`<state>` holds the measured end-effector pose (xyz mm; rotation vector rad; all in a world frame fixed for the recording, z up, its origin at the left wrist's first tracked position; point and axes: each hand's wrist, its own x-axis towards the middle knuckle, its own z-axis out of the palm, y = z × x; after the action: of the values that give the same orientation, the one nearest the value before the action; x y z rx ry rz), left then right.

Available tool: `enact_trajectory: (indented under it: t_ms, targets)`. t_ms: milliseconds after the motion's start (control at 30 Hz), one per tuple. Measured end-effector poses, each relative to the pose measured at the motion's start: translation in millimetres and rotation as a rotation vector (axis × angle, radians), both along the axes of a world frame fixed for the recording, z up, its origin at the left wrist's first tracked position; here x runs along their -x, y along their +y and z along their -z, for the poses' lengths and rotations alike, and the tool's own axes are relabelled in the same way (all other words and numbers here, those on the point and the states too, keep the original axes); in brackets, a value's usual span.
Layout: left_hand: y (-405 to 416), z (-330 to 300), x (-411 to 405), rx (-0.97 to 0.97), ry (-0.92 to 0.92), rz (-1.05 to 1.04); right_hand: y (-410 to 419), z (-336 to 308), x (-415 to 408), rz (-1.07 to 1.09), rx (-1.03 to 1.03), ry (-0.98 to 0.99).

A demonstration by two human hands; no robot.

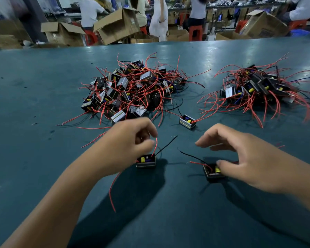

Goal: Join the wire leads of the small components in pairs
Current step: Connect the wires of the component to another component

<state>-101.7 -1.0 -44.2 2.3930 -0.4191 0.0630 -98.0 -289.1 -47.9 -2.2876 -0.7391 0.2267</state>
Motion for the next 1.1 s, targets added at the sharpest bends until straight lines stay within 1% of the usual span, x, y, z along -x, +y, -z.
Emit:
enact_trajectory:
  t_ms: [100,167,233,267,400,533,633,700,767,833,900,1000,1100]
  targets:
    - [2.6,-4.4,-2.9,0.199,-0.03,-0.13,-2.1,-5.2,-2.2,0.049,-0.027,-0.061]
    - [1.8,-5.7,-3.7,0.333,0.024,-0.149,-2.4,-6.7,-1.8,0.087,-0.061,-0.094]
    - [2.0,-6.6,-3.0,0.44,0.067,-0.149,-2.3,-6.5,-0.9,0.096,-0.053,-0.113]
    - [2.6,-6.7,-2.3,0.45,0.073,-0.15,-2.1,-6.2,-0.6,0.09,-0.035,-0.116]
    - [1.7,-5.8,-2.8,0.373,0.074,-0.171,-1.2,-4.6,-0.1,0.04,0.095,-0.118]
    - [-0.2,-5.0,-0.6,0.348,0.091,-0.134,1.7,0.1,-1.8,0.004,0.222,-0.235]
    - [-3.1,-8.9,3.0,0.482,0.155,-0.023,3.2,3.8,-4.3,-0.01,0.238,-0.262]
    - [-1.1,-9.7,0.8,0.534,0.128,-0.047,3.2,4.2,-4.8,-0.016,0.247,-0.264]
    - [2.6,-7.6,-3.1,0.488,0.087,-0.106,3.2,3.4,-4.3,-0.019,0.251,-0.262]
    - [5.5,-4.7,-5.5,0.408,0.101,-0.127,2.8,2.2,-4.2,-0.013,0.248,-0.261]
    - [6.2,0.1,-6.5,0.262,0.105,-0.121,2.9,1.9,-4.7,-0.008,0.247,-0.258]
    - [5.3,7.1,-7.2,-0.036,0.017,-0.114,2.7,3.0,-6.0,0.021,0.242,-0.256]
    - [3.0,10.1,-7.5,-0.117,0.046,-0.078,1.4,4.1,-6.8,0.068,0.226,-0.251]
